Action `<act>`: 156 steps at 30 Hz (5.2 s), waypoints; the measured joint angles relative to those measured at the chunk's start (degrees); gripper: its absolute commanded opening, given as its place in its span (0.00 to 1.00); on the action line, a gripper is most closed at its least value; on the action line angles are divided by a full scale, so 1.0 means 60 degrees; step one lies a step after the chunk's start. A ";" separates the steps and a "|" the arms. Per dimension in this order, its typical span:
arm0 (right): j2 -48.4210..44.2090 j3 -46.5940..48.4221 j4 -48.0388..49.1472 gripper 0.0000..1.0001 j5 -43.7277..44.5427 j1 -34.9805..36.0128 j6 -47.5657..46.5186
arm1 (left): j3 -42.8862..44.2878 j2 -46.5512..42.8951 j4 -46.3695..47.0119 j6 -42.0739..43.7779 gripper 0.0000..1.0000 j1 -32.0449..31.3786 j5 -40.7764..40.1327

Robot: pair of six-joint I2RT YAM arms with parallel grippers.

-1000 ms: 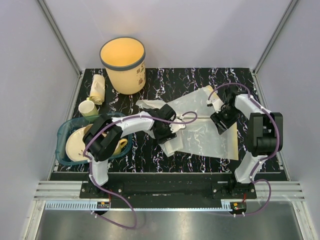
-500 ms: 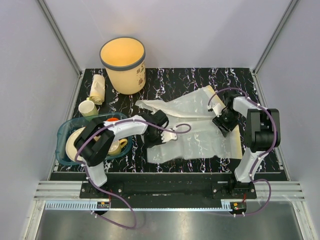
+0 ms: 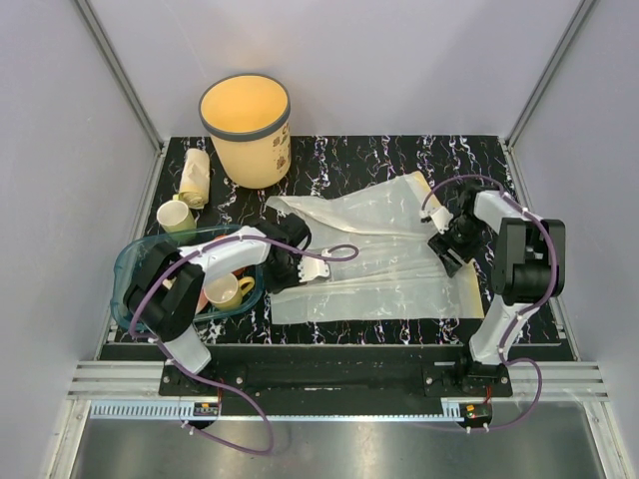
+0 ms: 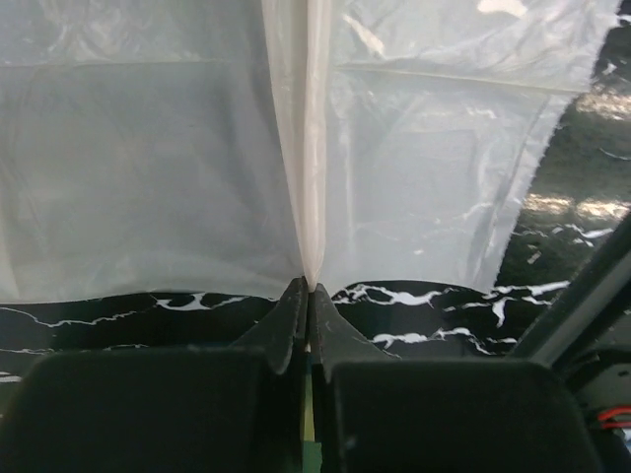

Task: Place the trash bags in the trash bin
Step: Unfold the trash bag at the center of the board.

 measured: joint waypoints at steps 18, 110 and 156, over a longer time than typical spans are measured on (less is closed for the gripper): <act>0.1672 0.4951 -0.2503 0.73 -0.3457 -0.2860 0.1912 | 0.1851 -0.0627 -0.0627 -0.1260 0.97 -0.0102 0.0831; -0.2401 0.0178 -0.2342 0.26 -0.5890 0.1971 0.3209 | 0.1104 0.2535 1.1307 -1.6575 0.00 -0.0922 0.4998; -0.1016 0.0393 -0.1796 0.49 -0.7956 0.1931 0.6313 | -0.0725 0.1166 1.1981 -1.4101 0.00 -0.1461 0.4998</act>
